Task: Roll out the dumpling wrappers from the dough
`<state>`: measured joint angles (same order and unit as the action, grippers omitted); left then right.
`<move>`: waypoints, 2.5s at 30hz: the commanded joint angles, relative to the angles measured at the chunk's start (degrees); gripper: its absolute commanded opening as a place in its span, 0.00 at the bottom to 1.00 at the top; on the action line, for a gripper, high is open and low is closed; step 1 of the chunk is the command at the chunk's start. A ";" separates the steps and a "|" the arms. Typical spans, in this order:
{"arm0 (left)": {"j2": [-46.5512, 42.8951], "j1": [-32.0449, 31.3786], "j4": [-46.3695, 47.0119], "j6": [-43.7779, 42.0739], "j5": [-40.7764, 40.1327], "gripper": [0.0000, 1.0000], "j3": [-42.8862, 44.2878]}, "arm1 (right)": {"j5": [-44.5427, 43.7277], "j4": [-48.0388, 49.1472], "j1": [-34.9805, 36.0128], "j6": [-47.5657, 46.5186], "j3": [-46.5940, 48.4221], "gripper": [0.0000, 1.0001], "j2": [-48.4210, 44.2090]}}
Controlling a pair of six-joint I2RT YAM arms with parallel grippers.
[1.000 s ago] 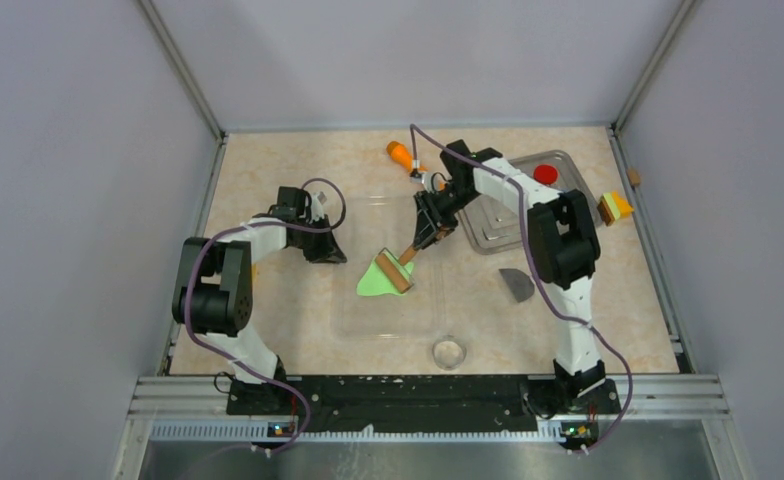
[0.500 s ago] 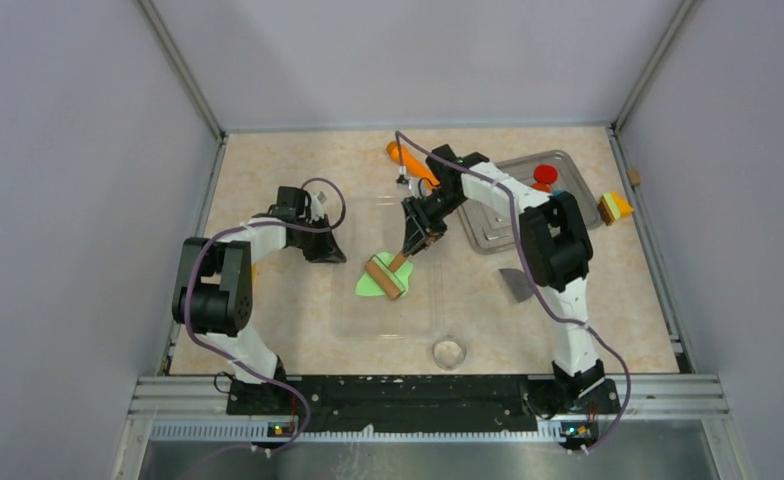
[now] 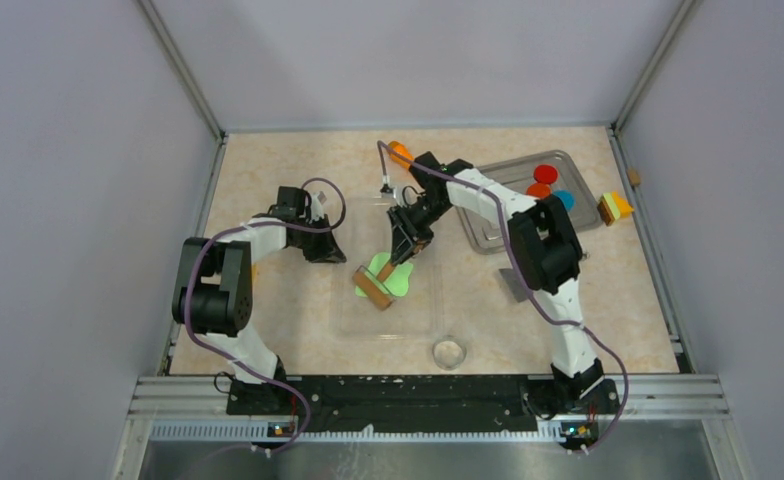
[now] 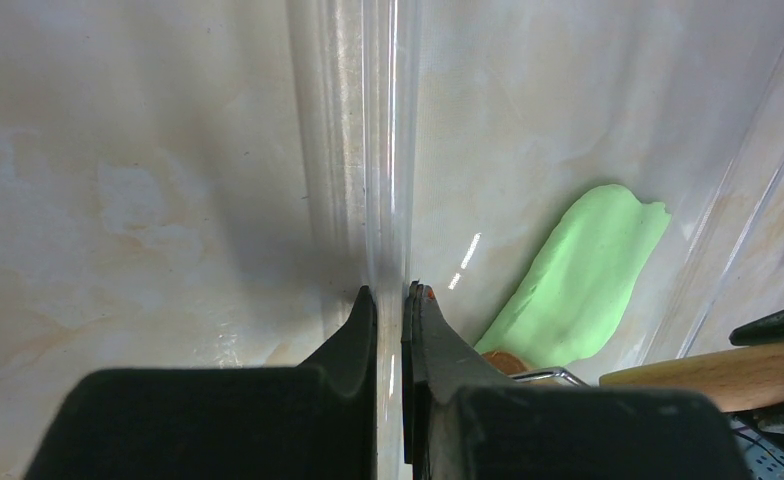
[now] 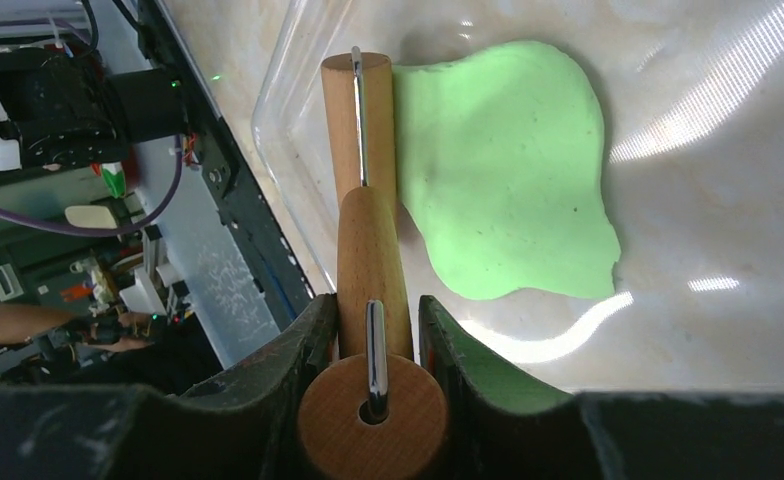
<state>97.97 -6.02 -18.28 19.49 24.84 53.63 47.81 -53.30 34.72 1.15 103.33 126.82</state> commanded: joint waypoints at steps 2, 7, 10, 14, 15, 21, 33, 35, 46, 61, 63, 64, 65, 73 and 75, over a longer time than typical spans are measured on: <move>-1.40 0.31 1.32 -1.03 -2.16 0.00 -0.19 | -2.98 2.39 3.41 -2.69 3.52 0.00 2.00; -1.16 0.31 1.28 -1.06 -2.16 0.00 0.06 | 1.85 2.43 6.60 -3.57 5.80 0.00 1.43; -1.00 0.31 1.16 -1.19 -2.12 0.00 0.31 | 3.38 2.24 7.86 -4.80 7.33 0.00 0.09; -0.94 0.31 0.88 -1.46 -1.35 0.00 0.85 | 3.46 0.87 8.00 -7.30 8.95 0.00 -3.68; -0.88 0.31 0.80 -1.54 -1.23 0.00 0.99 | 2.85 0.15 8.00 -8.26 9.44 0.00 -5.05; -0.70 0.31 0.10 -2.15 -0.16 0.00 1.50 | -2.39 -2.81 4.33 -11.08 8.56 0.00 -12.95; 0.35 0.31 -1.05 -3.31 1.61 0.00 2.67 | -14.31 -27.49 2.79 -37.16 30.32 0.00 1.87; 0.30 0.31 -1.03 -3.25 1.66 0.00 2.58 | -17.74 -29.18 3.82 -37.99 35.50 0.00 3.42; 1.26 0.31 -0.88 -2.62 1.32 0.00 2.36 | -35.07 -21.01 16.25 -44.85 28.93 0.00 -4.77; 3.74 0.40 -1.33 -2.00 1.00 0.00 4.51 | -41.63 -18.52 24.34 -52.18 9.34 0.00 -8.08; 3.96 0.40 -1.17 -1.78 1.00 0.00 4.75 | -41.00 -19.88 25.40 -51.85 7.71 0.00 -7.96; 4.10 0.40 -1.15 -1.66 0.98 0.00 4.86 | -40.16 -20.82 25.82 -51.54 7.11 0.00 -7.81; 4.22 0.40 -1.14 -1.57 0.97 0.00 4.98 | -39.14 -21.85 26.24 -51.18 6.93 0.00 -7.57; 4.70 0.40 -1.29 -1.38 1.17 0.00 5.48 | -35.72 -24.49 26.98 -48.12 7.23 0.00 -6.06; 4.54 0.40 -1.32 -1.38 1.15 0.00 5.35 | -36.61 -23.85 26.99 -47.11 8.65 0.00 -6.04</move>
<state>101.58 -5.98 -20.78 17.58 27.22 57.98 9.23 -74.35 61.10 -48.36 111.85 118.93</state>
